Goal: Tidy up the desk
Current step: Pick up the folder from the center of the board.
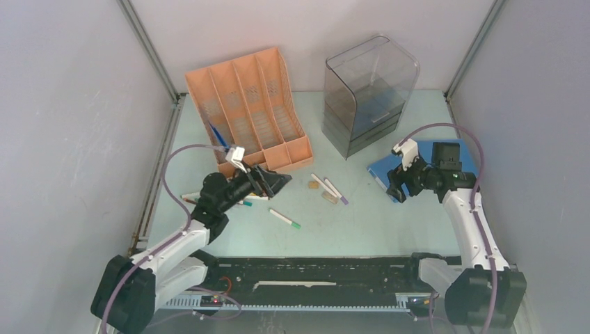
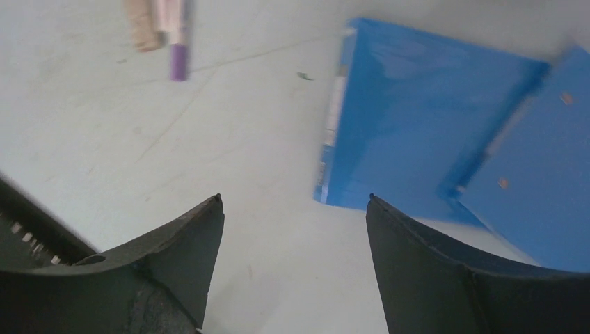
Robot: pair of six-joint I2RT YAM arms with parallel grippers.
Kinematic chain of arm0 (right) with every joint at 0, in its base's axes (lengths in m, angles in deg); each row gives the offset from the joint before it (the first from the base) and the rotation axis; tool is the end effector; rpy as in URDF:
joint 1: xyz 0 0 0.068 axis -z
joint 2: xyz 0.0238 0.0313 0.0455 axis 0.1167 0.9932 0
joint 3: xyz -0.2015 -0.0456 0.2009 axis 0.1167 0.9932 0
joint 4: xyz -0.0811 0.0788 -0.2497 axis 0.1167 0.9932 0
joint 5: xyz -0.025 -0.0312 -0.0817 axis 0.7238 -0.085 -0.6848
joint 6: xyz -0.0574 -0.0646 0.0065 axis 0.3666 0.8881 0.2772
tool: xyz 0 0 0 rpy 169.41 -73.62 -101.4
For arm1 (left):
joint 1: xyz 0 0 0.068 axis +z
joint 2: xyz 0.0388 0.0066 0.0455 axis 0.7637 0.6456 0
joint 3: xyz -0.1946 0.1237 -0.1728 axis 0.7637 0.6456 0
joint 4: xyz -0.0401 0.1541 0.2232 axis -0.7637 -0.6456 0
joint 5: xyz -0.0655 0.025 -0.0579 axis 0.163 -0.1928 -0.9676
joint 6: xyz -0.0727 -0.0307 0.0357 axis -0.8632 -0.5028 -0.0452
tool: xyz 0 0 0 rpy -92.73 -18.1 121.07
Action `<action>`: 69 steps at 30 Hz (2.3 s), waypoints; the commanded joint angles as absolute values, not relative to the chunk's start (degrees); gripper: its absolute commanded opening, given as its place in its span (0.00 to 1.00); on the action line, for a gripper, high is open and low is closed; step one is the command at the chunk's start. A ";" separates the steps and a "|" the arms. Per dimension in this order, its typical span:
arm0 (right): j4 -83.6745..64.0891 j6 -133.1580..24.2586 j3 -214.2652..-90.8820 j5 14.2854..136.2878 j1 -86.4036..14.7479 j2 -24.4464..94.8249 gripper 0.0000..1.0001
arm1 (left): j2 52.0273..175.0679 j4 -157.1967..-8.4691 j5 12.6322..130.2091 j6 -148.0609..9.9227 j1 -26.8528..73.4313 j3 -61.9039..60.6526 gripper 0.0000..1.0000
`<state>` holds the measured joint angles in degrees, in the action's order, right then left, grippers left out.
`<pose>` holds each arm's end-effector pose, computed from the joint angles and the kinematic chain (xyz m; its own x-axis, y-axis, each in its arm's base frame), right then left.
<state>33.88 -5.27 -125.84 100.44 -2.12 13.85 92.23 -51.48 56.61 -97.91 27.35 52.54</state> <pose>0.2259 0.0235 0.2519 -0.4412 -0.5330 -0.7220 -0.7296 0.6815 -0.0572 0.2163 -0.1217 0.2366 -0.4825 -0.4462 -0.7537 0.5259 0.5406 -0.6567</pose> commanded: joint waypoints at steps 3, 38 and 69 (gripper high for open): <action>17.64 -22.17 -123.20 79.29 0.25 16.72 0.81 | 94.44 -44.22 57.84 -96.76 19.82 53.98 1.00; 5.38 -24.06 -136.37 59.45 -1.20 52.40 0.52 | 105.67 -30.00 58.20 -100.35 12.77 57.89 1.00; 14.03 -23.42 -135.17 68.02 -2.98 44.34 0.00 | 104.89 -28.26 59.80 -102.31 7.87 57.35 1.00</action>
